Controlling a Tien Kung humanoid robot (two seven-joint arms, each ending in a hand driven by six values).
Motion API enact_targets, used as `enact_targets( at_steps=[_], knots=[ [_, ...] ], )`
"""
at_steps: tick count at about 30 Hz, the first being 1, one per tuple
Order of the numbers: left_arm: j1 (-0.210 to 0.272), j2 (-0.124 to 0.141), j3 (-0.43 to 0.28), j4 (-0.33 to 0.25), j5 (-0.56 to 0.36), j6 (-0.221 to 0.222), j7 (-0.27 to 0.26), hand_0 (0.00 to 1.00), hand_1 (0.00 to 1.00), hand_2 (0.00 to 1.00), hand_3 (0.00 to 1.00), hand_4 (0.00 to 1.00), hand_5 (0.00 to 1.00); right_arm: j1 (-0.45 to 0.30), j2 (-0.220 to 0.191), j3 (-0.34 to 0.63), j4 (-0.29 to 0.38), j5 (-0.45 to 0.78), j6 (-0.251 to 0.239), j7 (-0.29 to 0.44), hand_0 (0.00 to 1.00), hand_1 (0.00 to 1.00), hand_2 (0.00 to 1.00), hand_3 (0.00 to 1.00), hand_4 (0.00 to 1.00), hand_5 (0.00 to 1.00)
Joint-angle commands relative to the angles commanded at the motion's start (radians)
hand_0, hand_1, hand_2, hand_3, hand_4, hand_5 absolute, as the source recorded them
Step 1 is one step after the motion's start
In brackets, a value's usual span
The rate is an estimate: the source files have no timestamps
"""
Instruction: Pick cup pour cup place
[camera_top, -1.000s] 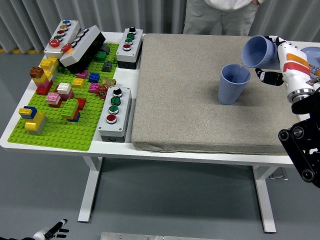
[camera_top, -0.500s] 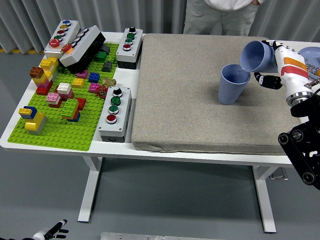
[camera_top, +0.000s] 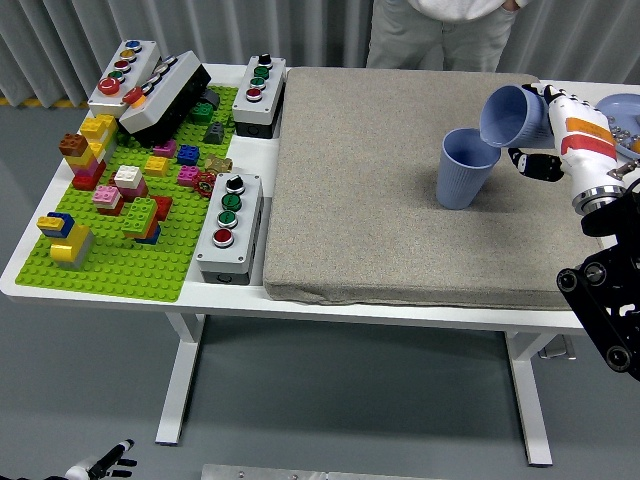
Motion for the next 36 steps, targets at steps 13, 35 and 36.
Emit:
enact_targets(
  at_steps=[13,35,36],
  knots=[
    [-0.004,0.0,-0.005,0.0,0.005,0.0,0.0,0.86,0.832,0.845,0.757,0.633,0.979,0.01,-0.003,-0.014,-0.006,-0.022,0.004,-0.016,0.747,0.574,0.499,0.57,0.634,0.022],
    [-0.007,0.001,0.0,0.0,0.001,0.0,0.0,0.861,0.832,0.846,0.757,0.633,0.979,0.016,0.0,-0.022,0.003,-0.063,0.011,-0.046,0.765,0.582,0.501,0.564,0.628,0.005],
    [-0.006,0.001,0.0,0.0,0.0,0.0,0.0,0.861,0.832,0.846,0.757,0.633,0.979,0.016,0.0,-0.022,0.002,-0.063,0.01,-0.046,0.765,0.582,0.501,0.564,0.628,0.005]
  ],
)
